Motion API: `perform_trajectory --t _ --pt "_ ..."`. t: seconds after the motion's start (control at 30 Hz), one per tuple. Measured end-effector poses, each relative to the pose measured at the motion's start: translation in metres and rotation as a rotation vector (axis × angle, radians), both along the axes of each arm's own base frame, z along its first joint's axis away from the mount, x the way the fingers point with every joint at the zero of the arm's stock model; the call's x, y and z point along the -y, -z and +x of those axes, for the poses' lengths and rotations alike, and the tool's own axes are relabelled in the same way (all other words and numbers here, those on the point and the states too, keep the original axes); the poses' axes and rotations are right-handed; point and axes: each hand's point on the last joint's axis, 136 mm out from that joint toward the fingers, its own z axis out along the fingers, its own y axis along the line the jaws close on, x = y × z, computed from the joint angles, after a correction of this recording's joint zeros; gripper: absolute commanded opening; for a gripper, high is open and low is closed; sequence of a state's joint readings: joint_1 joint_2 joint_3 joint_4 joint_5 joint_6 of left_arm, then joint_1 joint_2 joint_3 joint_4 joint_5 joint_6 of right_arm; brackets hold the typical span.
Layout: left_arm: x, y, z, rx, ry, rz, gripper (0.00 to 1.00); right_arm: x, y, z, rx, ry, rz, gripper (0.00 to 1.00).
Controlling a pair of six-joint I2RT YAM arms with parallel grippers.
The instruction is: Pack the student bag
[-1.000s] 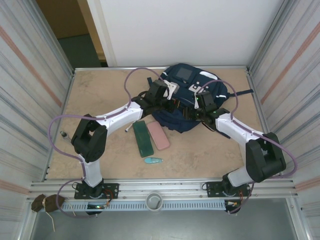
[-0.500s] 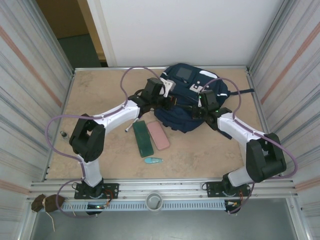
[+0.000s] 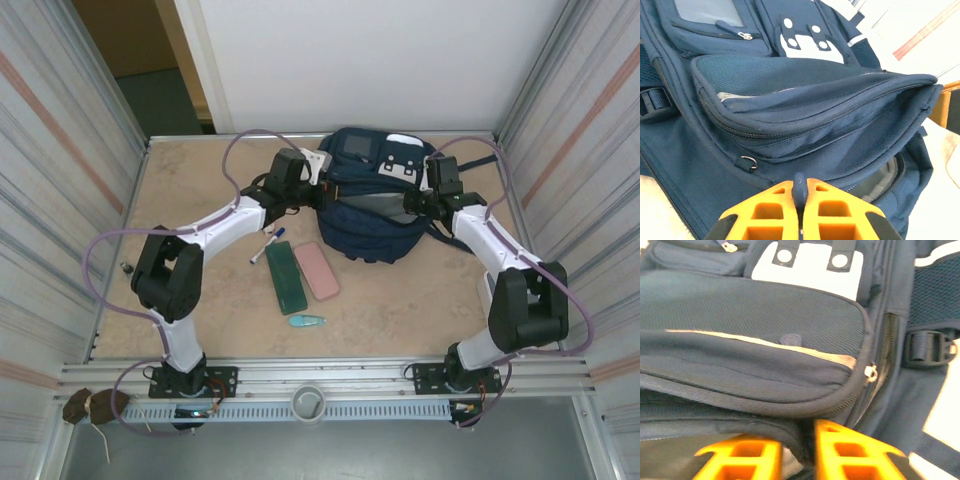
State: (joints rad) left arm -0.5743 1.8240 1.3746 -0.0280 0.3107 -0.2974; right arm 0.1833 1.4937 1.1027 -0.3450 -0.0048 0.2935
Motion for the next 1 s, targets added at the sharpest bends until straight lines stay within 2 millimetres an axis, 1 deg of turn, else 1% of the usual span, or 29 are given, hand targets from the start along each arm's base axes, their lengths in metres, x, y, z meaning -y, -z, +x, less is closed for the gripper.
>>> perform_trajectory --t 0.03,0.07,0.1,0.13,0.17,0.23,0.33,0.43,0.53,0.57,0.6,0.63,0.7,0.77,0.8,0.83,0.87,0.93,1.0 --pt "0.002 -0.001 -0.003 -0.009 0.004 -0.011 0.0 0.002 -0.002 -0.004 0.003 -0.004 -0.014 0.47" --pt "0.004 -0.004 -0.005 -0.014 0.007 -0.021 0.0 0.003 -0.005 -0.008 0.014 -0.01 -0.023 0.52" --pt "0.007 -0.005 -0.007 -0.017 0.012 -0.031 0.0 0.0 -0.01 -0.014 0.032 -0.031 -0.034 0.56" --pt "0.01 -0.008 -0.009 -0.02 0.017 -0.041 0.0 -0.006 -0.016 -0.022 0.058 -0.068 -0.047 0.59" --pt "0.013 -0.008 -0.012 -0.024 0.025 -0.046 0.0 -0.014 -0.021 -0.028 0.079 -0.103 -0.054 0.62" --pt "0.02 -0.009 -0.019 -0.035 0.049 -0.053 0.0 -0.039 -0.034 -0.043 0.137 -0.21 -0.075 0.67" --pt "0.029 -0.008 -0.028 -0.049 0.075 -0.059 0.0 -0.072 -0.049 -0.051 0.216 -0.353 -0.115 0.69" --pt "0.033 -0.008 -0.034 -0.056 0.092 -0.062 0.0 -0.094 -0.046 -0.055 0.238 -0.453 -0.154 0.7" --pt "0.034 -0.008 -0.035 -0.061 0.093 -0.064 0.0 -0.108 -0.033 -0.053 0.225 -0.524 -0.183 0.69" --pt "0.034 -0.008 -0.035 -0.062 0.094 -0.065 0.0 -0.111 -0.027 -0.051 0.216 -0.543 -0.191 0.67" --pt "0.034 -0.008 -0.035 -0.061 0.094 -0.065 0.0 -0.113 -0.02 -0.05 0.205 -0.556 -0.201 0.63" --pt "0.034 -0.008 -0.035 -0.061 0.094 -0.065 0.0 -0.115 -0.014 -0.048 0.195 -0.568 -0.212 0.57" --pt "0.034 -0.008 -0.035 -0.062 0.094 -0.064 0.0 -0.116 -0.003 -0.044 0.18 -0.581 -0.233 0.35" --pt "0.033 -0.007 -0.036 -0.067 0.092 -0.06 0.0 -0.114 0.004 -0.041 0.168 -0.578 -0.252 0.18" --pt "0.033 -0.007 -0.036 -0.067 0.09 -0.059 0.0 -0.114 0.005 -0.04 0.168 -0.575 -0.26 0.11" --pt "0.033 -0.007 -0.035 -0.065 0.089 -0.058 0.0 -0.113 0.006 -0.04 0.169 -0.577 -0.266 0.05" --pt "0.032 -0.008 -0.034 -0.061 0.086 -0.059 0.0 -0.113 0.005 -0.039 0.173 -0.576 -0.268 0.0" --pt "0.029 -0.012 -0.032 -0.053 0.079 -0.063 0.0 -0.114 0.002 -0.038 0.183 -0.567 -0.258 0.0" --pt "0.02 -0.014 -0.025 -0.043 0.059 -0.072 0.0 -0.111 -0.003 -0.038 0.206 -0.56 -0.249 0.0"
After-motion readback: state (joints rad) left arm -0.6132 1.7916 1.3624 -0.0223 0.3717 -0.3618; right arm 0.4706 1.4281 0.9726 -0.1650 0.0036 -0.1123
